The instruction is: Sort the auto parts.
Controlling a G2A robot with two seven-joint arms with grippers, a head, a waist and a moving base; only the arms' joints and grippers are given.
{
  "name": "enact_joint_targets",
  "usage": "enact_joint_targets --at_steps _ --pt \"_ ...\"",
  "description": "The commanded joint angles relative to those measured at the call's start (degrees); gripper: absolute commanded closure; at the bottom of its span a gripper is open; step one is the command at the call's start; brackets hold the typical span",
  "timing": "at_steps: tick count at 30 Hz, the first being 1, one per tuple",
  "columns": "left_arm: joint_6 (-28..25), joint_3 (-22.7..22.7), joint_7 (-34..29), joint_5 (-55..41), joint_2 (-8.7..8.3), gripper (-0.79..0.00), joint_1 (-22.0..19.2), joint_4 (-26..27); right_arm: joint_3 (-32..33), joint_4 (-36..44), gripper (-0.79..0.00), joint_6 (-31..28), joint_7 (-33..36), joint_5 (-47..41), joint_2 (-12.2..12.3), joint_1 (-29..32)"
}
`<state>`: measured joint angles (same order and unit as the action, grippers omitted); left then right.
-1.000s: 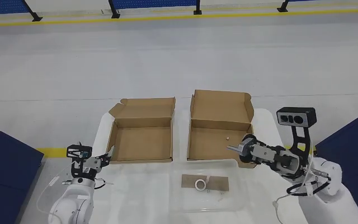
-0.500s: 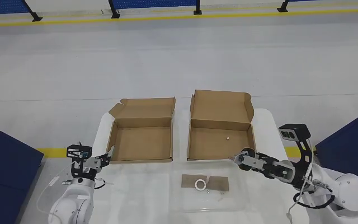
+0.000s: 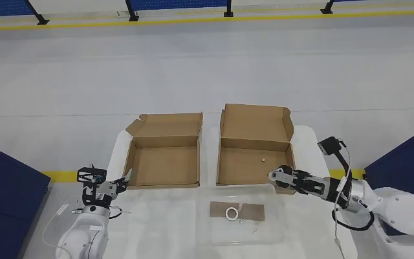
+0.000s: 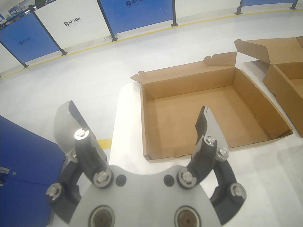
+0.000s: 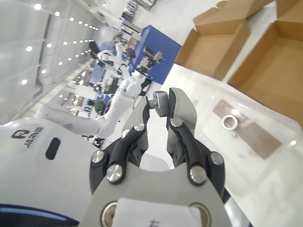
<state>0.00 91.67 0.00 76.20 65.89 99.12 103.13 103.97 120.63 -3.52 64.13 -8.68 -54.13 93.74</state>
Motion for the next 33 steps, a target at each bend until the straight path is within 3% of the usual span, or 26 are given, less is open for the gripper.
enact_joint_targets --at_steps 1,7,19,22,33 --pt "0.0 0.0 0.0 0.0 0.00 -0.785 0.0 0.0 -0.2 0.4 0.000 2.9 0.6 6.3 0.4 -1.1" --pt "0.0 0.0 0.0 0.0 0.00 -0.785 0.0 0.0 -3.8 1.4 0.000 9.4 -0.3 16.7 0.9 -2.5" --pt "0.0 0.0 0.0 0.0 0.00 -0.785 0.0 0.0 -5.1 1.0 0.000 9.9 -1.2 18.6 0.9 -3.0" --pt "0.0 0.0 0.0 0.0 0.00 -0.785 0.0 0.0 -6.5 1.5 0.000 11.5 -1.0 24.2 1.2 -3.7" --pt "0.0 0.0 0.0 0.0 0.00 -0.785 0.0 0.0 -21.0 -6.4 0.000 21.4 5.8 44.1 1.5 -18.9"
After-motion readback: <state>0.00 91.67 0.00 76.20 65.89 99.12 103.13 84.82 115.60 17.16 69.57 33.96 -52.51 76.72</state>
